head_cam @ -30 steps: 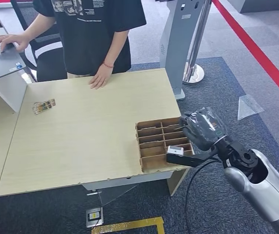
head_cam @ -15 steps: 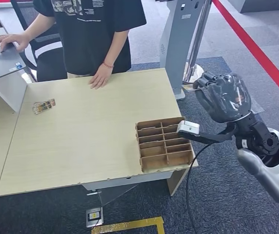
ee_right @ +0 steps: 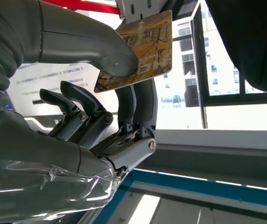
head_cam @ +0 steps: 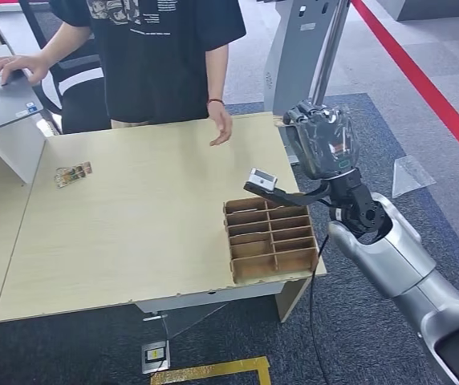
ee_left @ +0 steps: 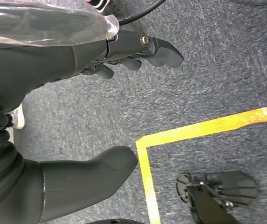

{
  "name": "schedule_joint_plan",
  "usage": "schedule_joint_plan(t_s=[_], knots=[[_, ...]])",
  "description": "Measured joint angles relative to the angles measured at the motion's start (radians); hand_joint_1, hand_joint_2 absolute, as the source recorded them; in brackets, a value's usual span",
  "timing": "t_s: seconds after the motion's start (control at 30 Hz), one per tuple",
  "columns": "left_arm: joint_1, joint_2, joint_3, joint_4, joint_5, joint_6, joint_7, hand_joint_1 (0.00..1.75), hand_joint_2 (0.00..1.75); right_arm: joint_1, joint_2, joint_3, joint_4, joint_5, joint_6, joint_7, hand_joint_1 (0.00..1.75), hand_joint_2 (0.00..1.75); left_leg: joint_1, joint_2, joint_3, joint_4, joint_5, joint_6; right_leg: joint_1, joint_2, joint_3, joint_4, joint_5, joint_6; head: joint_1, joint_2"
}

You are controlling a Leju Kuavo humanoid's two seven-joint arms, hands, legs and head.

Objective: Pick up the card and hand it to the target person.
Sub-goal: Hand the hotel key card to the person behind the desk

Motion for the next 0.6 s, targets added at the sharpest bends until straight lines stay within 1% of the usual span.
schedule_joint_plan(t_s=[0.2, 0.3, 0.5, 0.6], knots=[[-0.002, -0.001, -0.013, 0.000, -0.004, 0.001, 0.003, 0.00, 1.75, -0.099, 0.125, 0.058, 0.225, 0.070, -0.012, 0.012, 1.75, 1.75, 0.000, -0.001, 0.000, 0.000, 0.001, -0.001, 0.000, 0.000, -0.001, 0.001, 0.000, 0.000, 0.000, 0.000], [-0.002, -0.001, -0.016, 0.000, -0.005, 0.001, 0.004, 0.00, 1.75, -0.132, 0.176, 0.084, 0.313, 0.092, -0.010, 0.020, 1.75, 1.75, 0.000, -0.001, 0.000, 0.000, 0.001, -0.001, 0.000, -0.001, -0.001, 0.001, 0.000, 0.000, 0.000, 0.000], [-0.001, 0.000, -0.017, 0.000, -0.005, 0.001, 0.015, 0.00, 1.75, -0.165, 0.248, 0.115, 0.437, 0.106, -0.004, 0.026, 1.75, 1.75, 0.000, -0.001, 0.000, 0.000, 0.001, -0.001, 0.000, -0.001, -0.001, 0.000, 0.000, 0.000, 0.000, 0.000], [-0.001, 0.000, -0.017, 0.000, -0.004, 0.002, 0.022, 0.00, 1.75, -0.172, 0.272, 0.125, 0.477, 0.109, -0.004, 0.030, 1.75, 1.75, 0.000, -0.001, 0.000, 0.000, 0.001, -0.001, 0.000, -0.001, -0.001, 0.000, 0.000, 0.000, 0.000, 0.000]])
